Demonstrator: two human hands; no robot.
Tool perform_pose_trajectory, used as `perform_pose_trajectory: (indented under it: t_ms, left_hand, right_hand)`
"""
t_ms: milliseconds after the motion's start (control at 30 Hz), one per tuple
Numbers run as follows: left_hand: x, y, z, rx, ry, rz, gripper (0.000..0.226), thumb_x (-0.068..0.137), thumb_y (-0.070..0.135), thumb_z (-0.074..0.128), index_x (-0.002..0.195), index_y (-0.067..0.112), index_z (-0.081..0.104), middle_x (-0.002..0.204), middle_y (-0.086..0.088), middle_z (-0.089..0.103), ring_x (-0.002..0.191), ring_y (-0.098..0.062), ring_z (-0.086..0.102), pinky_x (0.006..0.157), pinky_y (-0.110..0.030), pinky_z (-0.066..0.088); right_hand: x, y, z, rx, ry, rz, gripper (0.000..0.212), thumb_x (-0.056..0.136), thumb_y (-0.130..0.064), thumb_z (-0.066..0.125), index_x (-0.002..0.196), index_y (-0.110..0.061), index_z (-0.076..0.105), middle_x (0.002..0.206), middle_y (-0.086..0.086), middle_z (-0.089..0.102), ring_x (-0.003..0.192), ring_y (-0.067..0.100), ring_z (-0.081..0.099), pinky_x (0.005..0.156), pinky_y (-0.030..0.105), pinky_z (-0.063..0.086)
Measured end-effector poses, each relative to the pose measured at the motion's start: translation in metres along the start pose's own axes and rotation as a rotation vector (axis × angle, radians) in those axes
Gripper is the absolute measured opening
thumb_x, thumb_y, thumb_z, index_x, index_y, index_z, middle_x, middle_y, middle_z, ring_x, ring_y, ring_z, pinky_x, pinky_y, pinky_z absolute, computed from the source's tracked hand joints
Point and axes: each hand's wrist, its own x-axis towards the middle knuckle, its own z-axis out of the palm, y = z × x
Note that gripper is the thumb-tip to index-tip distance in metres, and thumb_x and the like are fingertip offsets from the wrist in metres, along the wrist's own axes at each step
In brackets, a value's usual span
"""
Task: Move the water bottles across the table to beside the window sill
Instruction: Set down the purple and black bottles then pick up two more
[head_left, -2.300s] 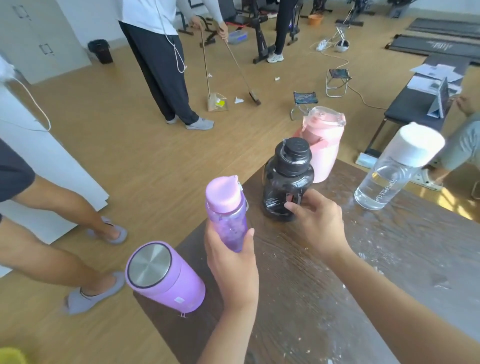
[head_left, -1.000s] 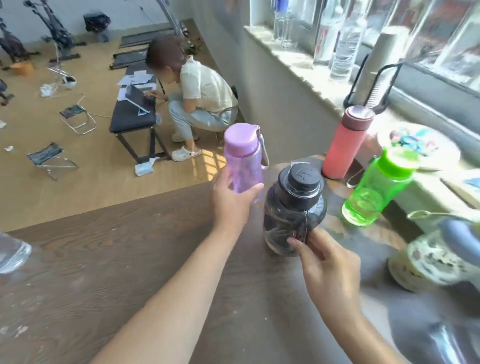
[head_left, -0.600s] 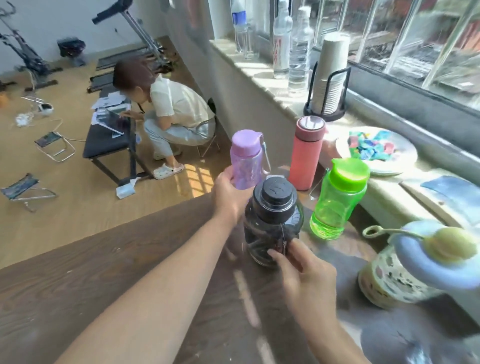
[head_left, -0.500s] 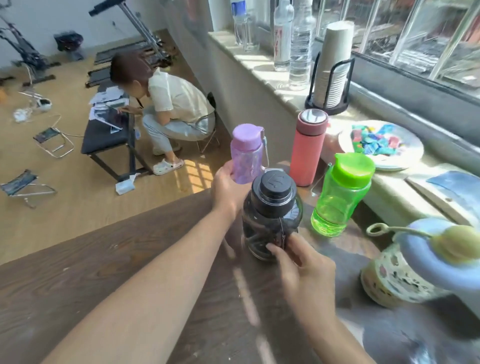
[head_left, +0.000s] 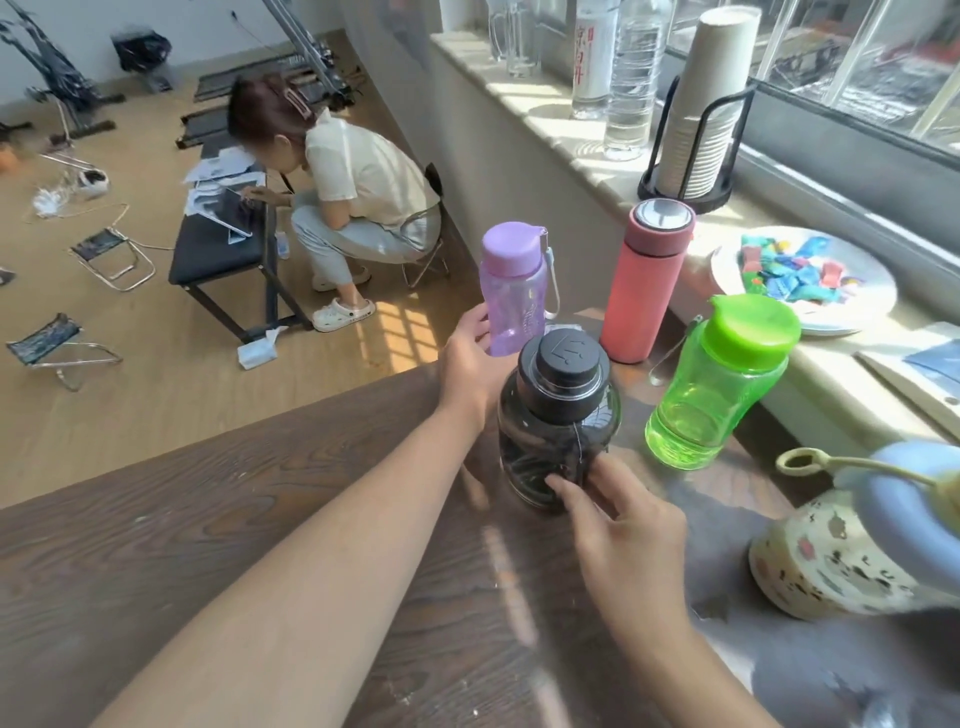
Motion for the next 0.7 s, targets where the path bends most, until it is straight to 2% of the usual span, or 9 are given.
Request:
perform_pose_trajectory:
  t_ms: [33,100,200,267,367,433,533,600,700]
  left_hand:
    - [-0.002,-0.001,-0.005,0.035,-0.002,0.013,0.119,0.045,0.048,0.085,0.153,0.01,0.051,0.152,-0.013,0.06,0.138,-0.028,0.06,0.119,-0.046,0.049]
    - [-0.004,-0.011,-0.014,0.093,-0.001,0.013,0.103,0.068,0.022,0.094,0.159,0.012,0.045,0.161,-0.015,0.052,0.148,-0.03,0.053,0.124,-0.048,0.044]
    - [-0.022,-0.024,-0.035,0.093,0.028,0.023,0.092,0.081,0.005,0.088,0.16,0.013,0.043,0.164,-0.017,0.048,0.153,-0.03,0.047,0.127,-0.044,0.039]
    - [-0.044,-0.031,-0.059,0.092,0.056,0.034,0.091,0.081,0.006,0.089,0.16,0.014,0.043,0.164,-0.013,0.05,0.153,-0.025,0.048,0.127,-0.038,0.039]
    - [-0.086,-0.05,-0.109,0.067,0.112,0.037,0.087,0.082,0.009,0.089,0.158,0.021,0.049,0.162,-0.003,0.054,0.15,-0.017,0.051,0.123,-0.031,0.041]
    - [-0.113,-0.061,-0.147,0.05,0.189,0.032,0.082,0.082,0.01,0.089,0.154,0.024,0.054,0.156,0.001,0.06,0.144,-0.011,0.057,0.122,-0.031,0.045]
    - [-0.148,-0.073,-0.209,0.056,0.369,0.028,0.067,0.082,0.01,0.089,0.143,0.025,0.064,0.14,0.003,0.07,0.129,-0.007,0.068,0.108,-0.023,0.057]
    - [-0.17,-0.081,-0.255,0.058,0.494,0.029,0.057,0.082,0.009,0.089,0.132,0.027,0.069,0.13,0.003,0.075,0.118,-0.005,0.073,0.098,-0.02,0.061]
    - [-0.208,-0.089,-0.323,0.085,0.619,0.005,0.052,0.081,0.012,0.09,0.126,0.029,0.07,0.122,0.007,0.076,0.103,0.0,0.077,0.089,-0.021,0.062]
  right_hand:
    - [0.001,0.0,-0.001,-0.003,0.002,0.018,0.015,0.089,-0.01,0.083,0.094,-0.002,0.072,0.082,0.016,0.078,0.077,0.039,0.074,0.076,0.044,0.062]
    - [0.001,-0.004,-0.002,0.037,-0.003,0.083,0.017,0.086,-0.008,0.085,0.099,-0.004,0.074,0.089,0.01,0.08,0.087,0.032,0.077,0.083,0.035,0.06]
    - [-0.015,-0.009,-0.008,0.141,0.013,0.22,0.038,0.083,-0.007,0.087,0.116,-0.023,0.075,0.114,-0.006,0.081,0.109,0.007,0.076,0.102,0.026,0.056]
    - [-0.037,-0.012,-0.007,0.177,0.109,0.273,0.053,0.08,-0.005,0.089,0.116,-0.039,0.07,0.117,-0.006,0.078,0.103,-0.005,0.074,0.099,0.016,0.055]
    - [-0.073,-0.021,0.009,0.155,0.185,0.242,0.061,0.074,0.005,0.09,0.104,-0.042,0.066,0.099,0.003,0.076,0.083,-0.002,0.073,0.083,0.006,0.055]
    - [-0.095,-0.031,0.029,0.097,0.108,0.173,0.061,0.072,0.004,0.091,0.103,-0.043,0.067,0.091,-0.007,0.076,0.08,0.004,0.073,0.082,0.01,0.054]
    - [-0.116,-0.049,0.066,0.052,-0.107,0.132,0.059,0.073,-0.007,0.094,0.108,-0.046,0.066,0.11,-0.019,0.073,0.09,0.008,0.073,0.089,0.015,0.053]
    - [-0.122,-0.067,0.094,0.055,-0.26,0.127,0.059,0.075,-0.012,0.093,0.112,-0.047,0.063,0.109,-0.018,0.074,0.098,0.006,0.072,0.091,0.011,0.052]
    - [-0.125,-0.104,0.14,0.057,-0.469,0.132,0.057,0.08,-0.015,0.092,0.128,-0.029,0.064,0.121,-0.016,0.07,0.112,0.013,0.07,0.097,0.015,0.049]
